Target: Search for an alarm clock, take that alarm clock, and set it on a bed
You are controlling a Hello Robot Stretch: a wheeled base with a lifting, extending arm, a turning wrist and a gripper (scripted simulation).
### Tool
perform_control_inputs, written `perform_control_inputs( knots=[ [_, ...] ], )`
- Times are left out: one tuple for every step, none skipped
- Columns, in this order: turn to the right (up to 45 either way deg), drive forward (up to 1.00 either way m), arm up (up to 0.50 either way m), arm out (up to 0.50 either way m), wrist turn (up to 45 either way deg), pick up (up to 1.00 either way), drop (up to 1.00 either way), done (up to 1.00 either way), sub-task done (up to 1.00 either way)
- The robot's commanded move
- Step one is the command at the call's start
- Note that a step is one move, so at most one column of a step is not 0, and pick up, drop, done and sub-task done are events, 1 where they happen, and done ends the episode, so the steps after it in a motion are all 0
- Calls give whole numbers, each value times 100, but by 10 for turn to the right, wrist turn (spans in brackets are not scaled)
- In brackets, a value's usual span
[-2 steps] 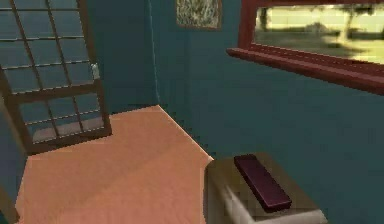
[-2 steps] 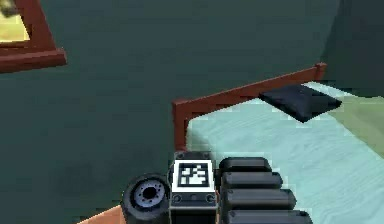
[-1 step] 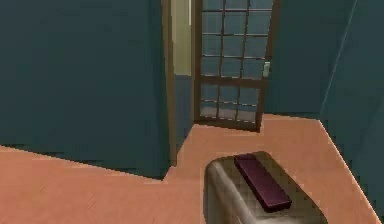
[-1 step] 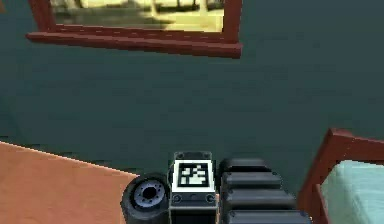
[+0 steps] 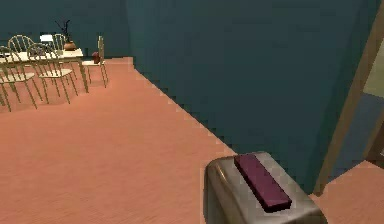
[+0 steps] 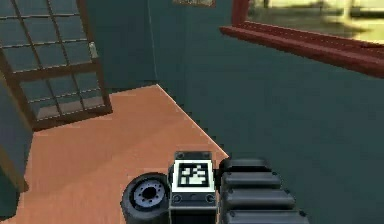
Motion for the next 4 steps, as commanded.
perform_control_inputs(
  knots=[
    [-120,0,0,0,0,0,0,0,0],
    [-30,0,0,0,0,0,0,0,0],
    [-450,0,0,0,0,0,0,0,0],
    [-360,0,0,0,0,0,0,0,0]
  ],
)
